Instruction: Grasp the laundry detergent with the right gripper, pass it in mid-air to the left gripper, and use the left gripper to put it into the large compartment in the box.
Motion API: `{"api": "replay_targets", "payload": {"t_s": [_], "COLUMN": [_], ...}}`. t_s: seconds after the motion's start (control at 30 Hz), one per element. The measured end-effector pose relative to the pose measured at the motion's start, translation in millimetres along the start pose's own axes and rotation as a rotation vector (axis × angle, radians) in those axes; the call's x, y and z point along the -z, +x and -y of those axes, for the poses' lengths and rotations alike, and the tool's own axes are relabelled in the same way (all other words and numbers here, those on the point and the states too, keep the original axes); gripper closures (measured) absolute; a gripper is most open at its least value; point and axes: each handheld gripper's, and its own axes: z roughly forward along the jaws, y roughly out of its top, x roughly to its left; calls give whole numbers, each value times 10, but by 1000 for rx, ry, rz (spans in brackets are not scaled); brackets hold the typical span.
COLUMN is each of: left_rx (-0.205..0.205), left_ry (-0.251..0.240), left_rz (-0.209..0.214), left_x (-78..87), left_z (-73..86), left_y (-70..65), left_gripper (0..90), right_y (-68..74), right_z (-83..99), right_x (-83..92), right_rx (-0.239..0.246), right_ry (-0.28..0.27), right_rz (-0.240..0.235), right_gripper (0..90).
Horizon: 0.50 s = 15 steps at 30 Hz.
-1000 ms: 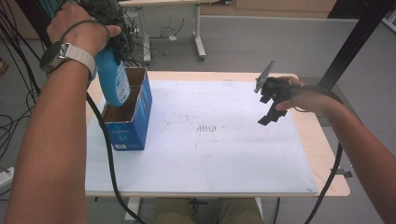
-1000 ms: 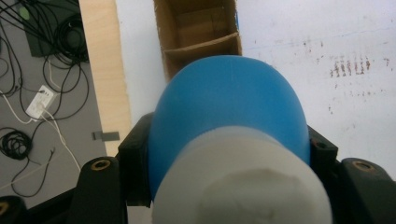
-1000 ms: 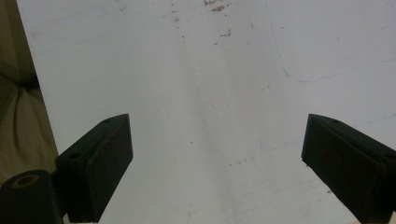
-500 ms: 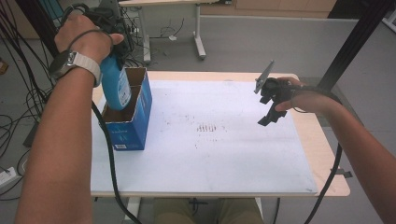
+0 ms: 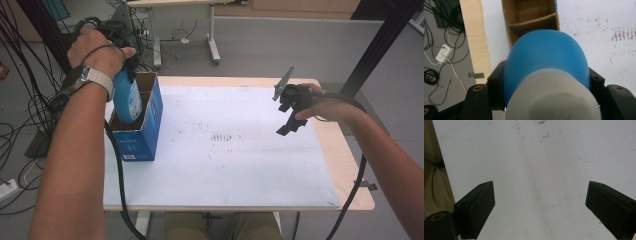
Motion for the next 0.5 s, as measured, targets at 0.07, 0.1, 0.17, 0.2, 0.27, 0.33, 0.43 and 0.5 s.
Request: {"api": "replay_targets", "payload": {"t_s": [0.07, 0.1, 0.17, 0.2, 0.27, 0.33, 0.43, 0.5], "left_rx": [-4, -4, -5, -5, -4, -4, -2, -1], "left_ry": [-3, 2, 4, 2, 7, 9, 8, 8], "left_rz": [-5, -7, -6, -6, -7, -9, -9, -8], "left_x": [-40, -66, -111, -133, -177, -218, -281, -318], "left_z": [-2, -4, -6, -7, -6, -4, 4, 9], "left_y": [-4, -8, -10, -9, -9, -2, 11, 13], "left_gripper": [375, 375, 375, 375, 375, 375, 375, 375], "right_y": [-2, -3, -6, -6, -4, -5, -7, -12], "right_z": [3, 5, 8, 9, 9, 10, 16, 17], "right_x": [0, -2, -6, -8, -14, -19, -23, -30], "right_rx": [-2, -3, -3, -4, -7, -5, -11, -8], "right_ry": [-1, 0, 2, 1, 2, 2, 5, 7], "right_rz": [-1, 0, -1, -2, -2, -3, -4, -5], "right_gripper": [87, 87, 87, 87, 87, 87, 87, 87]}}
